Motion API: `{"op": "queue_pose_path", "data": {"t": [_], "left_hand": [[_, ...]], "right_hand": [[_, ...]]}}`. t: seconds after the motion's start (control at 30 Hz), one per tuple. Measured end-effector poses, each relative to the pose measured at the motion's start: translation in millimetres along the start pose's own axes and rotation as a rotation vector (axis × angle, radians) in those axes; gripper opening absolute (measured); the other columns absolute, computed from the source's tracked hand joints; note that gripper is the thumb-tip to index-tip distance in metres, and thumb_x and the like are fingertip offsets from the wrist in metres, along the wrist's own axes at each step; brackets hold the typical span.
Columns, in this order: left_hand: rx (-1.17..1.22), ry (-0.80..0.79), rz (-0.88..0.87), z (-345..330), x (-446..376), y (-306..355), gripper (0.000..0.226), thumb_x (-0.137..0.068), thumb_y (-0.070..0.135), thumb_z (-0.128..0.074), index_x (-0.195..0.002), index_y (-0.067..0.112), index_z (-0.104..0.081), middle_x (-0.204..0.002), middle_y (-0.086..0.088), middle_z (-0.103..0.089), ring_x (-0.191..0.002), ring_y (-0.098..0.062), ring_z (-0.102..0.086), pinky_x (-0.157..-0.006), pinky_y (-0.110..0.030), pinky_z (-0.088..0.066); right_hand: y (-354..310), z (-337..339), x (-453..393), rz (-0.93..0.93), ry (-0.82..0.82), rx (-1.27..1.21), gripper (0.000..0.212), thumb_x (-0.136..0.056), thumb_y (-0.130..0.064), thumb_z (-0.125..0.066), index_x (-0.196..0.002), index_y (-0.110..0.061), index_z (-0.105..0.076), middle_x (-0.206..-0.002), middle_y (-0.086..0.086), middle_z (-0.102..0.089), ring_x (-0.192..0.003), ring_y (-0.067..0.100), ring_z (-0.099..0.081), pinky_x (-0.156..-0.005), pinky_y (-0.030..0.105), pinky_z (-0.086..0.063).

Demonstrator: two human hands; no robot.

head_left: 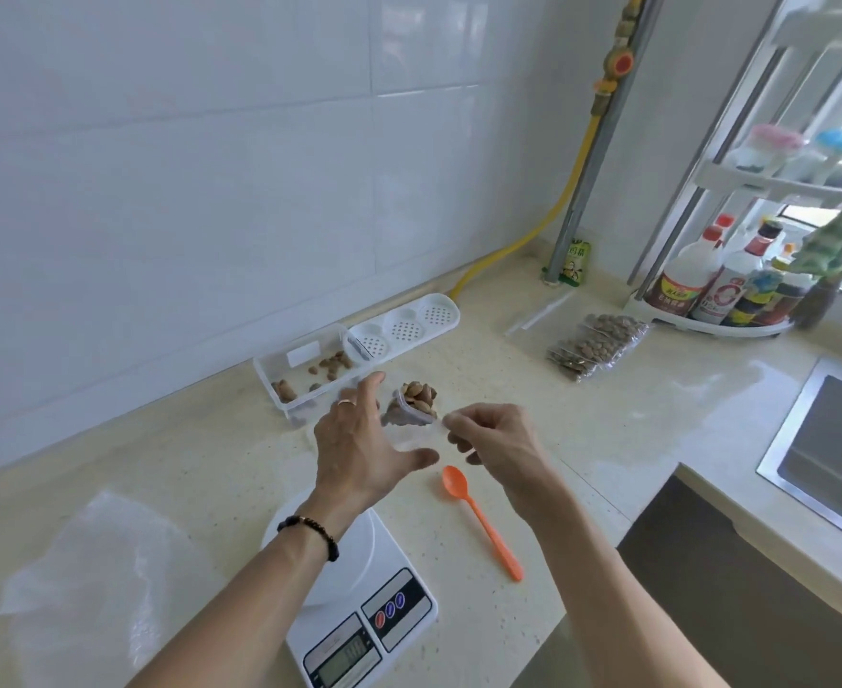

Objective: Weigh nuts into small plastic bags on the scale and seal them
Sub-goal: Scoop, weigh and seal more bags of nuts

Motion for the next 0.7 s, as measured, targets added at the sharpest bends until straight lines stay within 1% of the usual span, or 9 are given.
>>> {"op": "queue_pose_path", "data": {"t": [0.07,0.13,0.2,0.27,0.37,0.43,0.53,0.63,0.7], "left_hand": [[0.059,-0.018,0.006,6.2,-1.3,-3.2,0.116,-0.050,0.065,-0.083,-0.143,0.025,-0.026,-0.123,0.000,-0.048,-0.114,-0.018,-0.047,-0.097,-0.039,-0.040],[0.185,-0.053,0.026,12.0,-0.5,-6.5,0.113,-0.054,0.075,-0.074,-0.144,0.026,-0.027,-0.116,0.003,-0.046,-0.109,-0.014,-0.048,-0.095,-0.035,-0.042],[0.299,-0.049,0.042,18.6,-0.4,-9.3,0.095,-0.065,0.083,-0.051,-0.140,0.027,-0.034,-0.110,0.006,-0.048,-0.100,-0.009,-0.053,-0.086,-0.029,-0.046],[0.377,0.002,0.046,26.4,-3.5,-10.7,0.068,-0.082,0.076,-0.038,-0.126,0.026,-0.047,-0.101,0.007,-0.056,-0.090,-0.005,-0.057,-0.076,-0.026,-0.046],[0.492,0.084,0.087,37.6,-11.2,-12.8,0.031,-0.099,0.049,-0.040,-0.088,0.025,-0.055,-0.070,0.011,-0.057,-0.066,-0.008,-0.056,-0.063,-0.030,-0.047],[0.482,0.088,0.067,41.8,-17.5,-14.3,0.029,-0.101,0.036,-0.043,-0.077,0.024,-0.054,-0.062,0.010,-0.054,-0.058,-0.010,-0.051,-0.059,-0.030,-0.045],[0.506,0.078,0.076,43.7,-24.1,-18.7,0.023,-0.100,0.030,-0.048,-0.082,0.019,-0.057,-0.064,0.003,-0.056,-0.055,-0.016,-0.054,-0.060,-0.042,-0.050],[0.516,0.107,0.119,44.5,-25.2,-18.0,0.020,-0.100,0.028,-0.048,-0.084,0.017,-0.056,-0.069,-0.006,-0.059,-0.056,-0.017,-0.055,-0.063,-0.043,-0.051],[0.541,0.123,0.137,45.1,-24.9,-16.4,0.021,-0.100,0.028,-0.048,-0.085,0.015,-0.056,-0.075,-0.013,-0.062,-0.061,-0.019,-0.054,-0.067,-0.047,-0.052]], "right_hand": [[-6.3,-4.4,-2.1,-0.004,-0.018,-0.026,0.018,-0.091,-0.019,-0.067,-0.078,-0.008,-0.074,-0.071,0.005,-0.068,-0.066,0.011,-0.059,-0.062,0.024,-0.049],[-11.7,-7.6,-5.3,-0.010,-0.027,-0.049,0.018,-0.092,-0.019,-0.066,-0.079,-0.009,-0.074,-0.071,0.004,-0.068,-0.067,0.011,-0.059,-0.063,0.025,-0.050],[-17.4,-9.3,-8.0,-0.011,-0.037,-0.084,0.018,-0.092,-0.018,-0.065,-0.079,-0.009,-0.073,-0.070,0.003,-0.068,-0.065,0.011,-0.059,-0.062,0.024,-0.050],[-22.3,-10.4,-10.3,-0.012,-0.054,-0.121,0.018,-0.093,-0.017,-0.064,-0.081,-0.007,-0.073,-0.070,0.003,-0.068,-0.064,0.011,-0.059,-0.060,0.024,-0.050],[-26.7,-11.5,-12.9,-0.013,-0.087,-0.152,0.017,-0.094,-0.015,-0.064,-0.083,-0.005,-0.072,-0.070,0.004,-0.068,-0.062,0.011,-0.059,-0.059,0.023,-0.050],[-29.0,-11.2,-14.6,-0.017,-0.099,-0.152,0.018,-0.094,-0.016,-0.064,-0.082,-0.005,-0.072,-0.069,0.004,-0.068,-0.061,0.012,-0.058,-0.058,0.023,-0.050],[-29.7,-10.7,-16.6,-0.020,-0.089,-0.169,0.020,-0.093,-0.018,-0.065,-0.080,-0.004,-0.072,-0.070,0.006,-0.068,-0.060,0.012,-0.059,-0.059,0.024,-0.051],[-28.9,-11.0,-15.7,0.000,-0.071,-0.221,0.022,-0.090,-0.022,-0.070,-0.082,-0.003,-0.073,-0.073,0.010,-0.070,-0.062,0.015,-0.061,-0.062,0.026,-0.053],[-29.8,-12.5,-14.2,0.021,-0.082,-0.240,0.016,-0.089,-0.017,-0.070,-0.085,-0.001,-0.074,-0.075,0.011,-0.070,-0.064,0.017,-0.061,-0.063,0.027,-0.054]]}}
Point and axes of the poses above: each hand's wrist, its own x-axis away from the middle knuckle, its own z-axis out of the back of the hand, y = z × x, the point moved 7 cm from there along -x, towards the middle knuckle
